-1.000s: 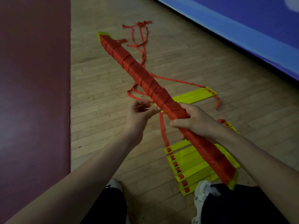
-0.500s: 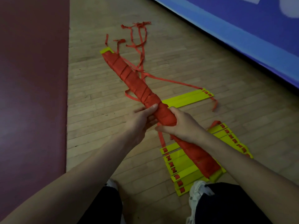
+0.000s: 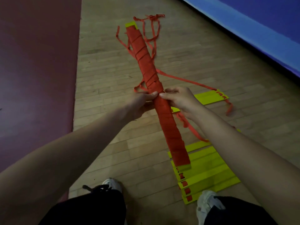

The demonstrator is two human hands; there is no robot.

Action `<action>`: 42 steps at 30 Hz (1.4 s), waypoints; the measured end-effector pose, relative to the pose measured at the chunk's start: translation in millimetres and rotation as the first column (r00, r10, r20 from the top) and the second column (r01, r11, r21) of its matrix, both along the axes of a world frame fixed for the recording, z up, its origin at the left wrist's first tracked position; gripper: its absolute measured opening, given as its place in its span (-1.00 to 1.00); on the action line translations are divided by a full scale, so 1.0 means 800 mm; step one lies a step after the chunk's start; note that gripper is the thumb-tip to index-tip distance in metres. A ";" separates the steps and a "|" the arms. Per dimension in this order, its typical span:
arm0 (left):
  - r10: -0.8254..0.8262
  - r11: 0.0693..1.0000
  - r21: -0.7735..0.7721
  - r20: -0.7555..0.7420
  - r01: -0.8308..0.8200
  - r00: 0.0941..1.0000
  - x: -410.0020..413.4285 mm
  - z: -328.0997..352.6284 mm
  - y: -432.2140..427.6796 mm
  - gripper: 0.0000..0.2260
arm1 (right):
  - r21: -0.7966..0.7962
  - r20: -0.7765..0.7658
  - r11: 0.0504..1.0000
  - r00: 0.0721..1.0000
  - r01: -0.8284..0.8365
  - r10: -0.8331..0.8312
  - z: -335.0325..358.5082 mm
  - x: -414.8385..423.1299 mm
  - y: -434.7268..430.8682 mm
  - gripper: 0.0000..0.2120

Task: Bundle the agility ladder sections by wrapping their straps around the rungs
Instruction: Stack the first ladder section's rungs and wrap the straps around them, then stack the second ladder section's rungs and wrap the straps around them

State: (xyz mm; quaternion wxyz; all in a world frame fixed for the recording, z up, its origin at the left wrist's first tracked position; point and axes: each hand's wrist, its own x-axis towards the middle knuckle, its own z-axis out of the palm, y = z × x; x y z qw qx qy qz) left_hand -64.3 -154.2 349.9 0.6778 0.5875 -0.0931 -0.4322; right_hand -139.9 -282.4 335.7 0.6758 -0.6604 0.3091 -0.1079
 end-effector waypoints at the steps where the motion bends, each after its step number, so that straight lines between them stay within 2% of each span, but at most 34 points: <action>1: -0.001 1.000 0.011 0.000 0.001 1.000 0.016 -0.009 -0.002 -0.92 | 0.021 -0.006 1.000 1.000 -0.003 0.003 -0.007 0.017 -0.002 -0.64; 4: 0.030 0.998 0.063 0.009 -0.031 0.999 0.067 -0.043 -0.008 -0.86 | 0.102 -0.041 0.994 0.998 -0.042 0.047 -0.035 0.070 -0.004 -0.78; 7: 0.155 0.980 0.121 0.043 -0.159 0.987 0.121 -0.090 -0.006 -0.76 | 0.162 -0.110 0.986 0.992 -0.039 0.057 -0.078 0.128 0.001 -0.79; 10: 0.258 0.950 0.183 0.002 -0.254 0.966 0.165 -0.147 0.004 -0.80 | 0.144 -0.178 0.985 0.977 -0.094 0.119 -0.134 0.183 0.017 -0.86; 12: 0.285 0.936 0.219 -0.015 -0.275 0.958 0.189 -0.187 0.017 -0.81 | 0.151 -0.213 0.984 0.970 -0.089 0.121 -0.178 0.212 0.032 -0.83; 15: 0.295 0.918 0.283 -0.018 -0.277 0.955 0.219 -0.245 0.054 -0.80 | 0.179 -0.263 0.981 0.957 -0.081 0.127 -0.242 0.242 0.070 -0.89; 20: 0.354 0.860 0.382 0.030 -0.338 0.935 0.247 -0.324 0.142 -0.71 | 0.295 -0.294 0.950 0.936 -0.102 0.192 -0.335 0.281 0.160 -0.80; 25: 0.465 0.805 0.415 0.002 -0.424 0.885 0.244 -0.382 0.231 -0.73 | 0.378 -0.340 0.917 0.903 -0.125 0.263 -0.404 0.296 0.247 -0.78; 28: 0.555 0.751 0.443 -0.020 -0.490 0.832 0.231 -0.405 0.268 -0.86 | 0.413 -0.374 0.898 0.871 -0.150 0.317 -0.431 0.293 0.288 -0.77; 32: 0.607 0.717 0.449 -0.026 -0.533 0.794 0.219 -0.432 0.302 -0.83 | 0.434 -0.411 0.897 0.868 -0.084 0.280 -0.455 0.290 0.328 -0.87; 34: 0.638 0.683 0.479 -0.023 -0.552 0.770 0.217 -0.446 0.316 -0.84 | 0.426 -0.431 0.902 0.861 -0.070 0.270 -0.460 0.290 0.345 -0.61; 35: 0.652 0.663 0.498 -0.019 -0.558 0.758 0.215 -0.451 0.322 -0.84 | 0.409 -0.452 0.909 0.848 -0.079 0.277 -0.462 0.291 0.353 -0.55; 38: 0.653 0.632 0.539 0.018 -0.558 0.757 0.211 -0.463 0.335 -0.75 | 0.396 -0.493 0.909 0.805 -0.130 0.330 -0.461 0.294 0.365 -0.61; 40: 0.618 0.629 0.568 0.048 -0.531 0.784 0.210 -0.466 0.341 -0.65 | 0.445 -0.477 0.880 0.788 -0.167 0.390 -0.454 0.294 0.367 -0.68; 42: 0.601 0.628 0.589 0.048 -0.508 0.798 0.210 -0.466 0.344 -0.60 | 0.496 -0.457 0.858 0.799 -0.135 0.390 -0.449 0.292 0.364 -0.70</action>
